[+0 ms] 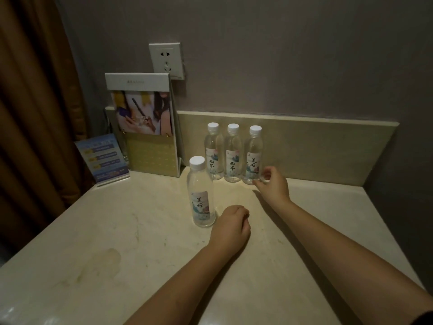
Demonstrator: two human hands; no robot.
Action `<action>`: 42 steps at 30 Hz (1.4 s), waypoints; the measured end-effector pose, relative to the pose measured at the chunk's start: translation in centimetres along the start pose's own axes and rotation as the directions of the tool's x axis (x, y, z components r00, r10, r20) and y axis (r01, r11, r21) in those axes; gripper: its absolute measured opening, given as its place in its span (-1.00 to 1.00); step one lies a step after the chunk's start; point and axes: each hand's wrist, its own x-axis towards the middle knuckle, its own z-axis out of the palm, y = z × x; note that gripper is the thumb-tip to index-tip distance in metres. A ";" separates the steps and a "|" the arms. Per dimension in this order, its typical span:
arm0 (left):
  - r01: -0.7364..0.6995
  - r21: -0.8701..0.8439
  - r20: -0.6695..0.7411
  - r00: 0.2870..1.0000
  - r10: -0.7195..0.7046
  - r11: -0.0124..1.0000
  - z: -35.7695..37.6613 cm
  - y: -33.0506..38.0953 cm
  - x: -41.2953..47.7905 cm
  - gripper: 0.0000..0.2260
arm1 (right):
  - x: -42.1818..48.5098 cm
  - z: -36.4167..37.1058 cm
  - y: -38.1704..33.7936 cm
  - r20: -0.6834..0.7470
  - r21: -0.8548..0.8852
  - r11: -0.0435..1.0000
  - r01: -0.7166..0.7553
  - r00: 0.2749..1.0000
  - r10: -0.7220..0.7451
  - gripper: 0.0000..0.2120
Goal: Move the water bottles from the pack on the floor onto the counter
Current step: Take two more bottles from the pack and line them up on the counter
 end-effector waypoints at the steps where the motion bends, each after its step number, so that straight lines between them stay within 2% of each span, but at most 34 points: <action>1: -0.018 0.003 0.007 1.000 0.018 1.000 -0.3 -0.2 -0.5 -0.77 | -0.8 0.2 -0.5 0.000 -0.016 0.999 0.033 0.999 -0.033 -0.55; 6: -0.102 0.026 0.023 0.995 0.102 0.994 -2.9 -2.0 -2.6 -0.82 | -5.0 1.7 -5.1 0.235 0.009 0.967 0.254 0.940 -0.249 -0.63; 8: -0.105 0.002 0.020 0.994 0.105 0.994 -4.2 -2.9 -3.3 -0.83 | -6.7 2.5 -7.0 0.298 0.082 0.965 0.248 0.918 -0.261 -0.63; 9: -0.100 -0.004 0.023 0.995 0.100 0.995 -4.9 -3.4 -3.8 -0.83 | -7.7 3.0 -7.7 0.345 0.153 0.972 0.178 0.912 -0.221 -0.60; 10: -0.089 -0.003 0.022 0.996 0.089 0.996 -5.4 -4.0 -4.3 -0.83 | -8.8 3.3 -8.2 0.421 0.243 0.969 0.047 0.895 -0.149 -0.52; 12: -0.048 0.017 0.007 0.999 0.048 0.999 -6.3 -5.6 -5.4 -0.84 | -10.5 3.7 -8.6 0.611 0.393 0.880 -0.266 0.791 -0.034 -0.39; 13: -0.011 0.032 -0.010 1.000 0.012 0.999 -6.7 -6.4 -5.9 -0.84 | -11.0 3.8 -8.6 0.652 0.437 0.837 -0.330 0.757 -0.042 -0.36; 15: 0.107 0.030 -0.052 0.993 -0.105 0.994 -7.5 -7.9 -6.4 -0.87 | -11.0 3.7 -8.6 0.632 0.447 0.856 -0.261 0.769 -0.096 -0.31; 17: 0.244 -0.034 -0.096 0.964 -0.247 0.969 -8.1 -8.7 -6.3 -0.88 | -10.5 3.7 -9.0 0.540 0.298 0.953 -0.062 0.834 -0.115 -0.33; 18: 0.302 -0.077 -0.103 0.946 -0.308 0.950 -8.3 -8.9 -6.1 -0.80 | -10.3 3.9 -9.0 0.495 0.210 0.978 0.019 0.860 -0.123 -0.36; 20: 0.353 -0.158 -0.050 0.930 -0.364 0.922 -8.3 -8.6 -5.5 -0.63 | -10.1 4.2 -9.0 0.452 0.140 0.987 0.081 0.881 -0.137 -0.41; 24: 0.260 -0.209 0.033 0.965 -0.259 0.943 -7.1 -6.7 -4.6 -0.54 | -9.7 3.6 -7.8 0.436 0.096 0.988 0.119 0.888 -0.149 -0.40; 31: 0.074 -0.169 0.123 0.991 -0.053 0.983 -3.1 -2.5 -1.1 -0.47 | -8.3 -3.1 -3.4 0.321 0.051 0.998 0.040 0.946 -0.055 -0.42; 33: 0.015 -0.127 0.168 0.986 0.007 0.992 -1.5 -1.1 0.5 -0.46 | -7.7 -5.3 -2.1 0.279 0.026 1.000 0.006 0.960 -0.013 -0.42; 38: -0.039 0.052 0.194 0.981 0.028 0.998 1.3 0.0 3.6 -0.40 | -6.1 -9.2 0.5 0.200 0.004 0.997 -0.075 0.977 0.072 -0.40; 42: -0.079 0.145 0.219 0.975 0.046 0.986 2.0 -1.2 4.3 -0.36 | -4.2 -9.7 1.5 0.147 -0.061 0.997 -0.038 0.988 0.047 -0.46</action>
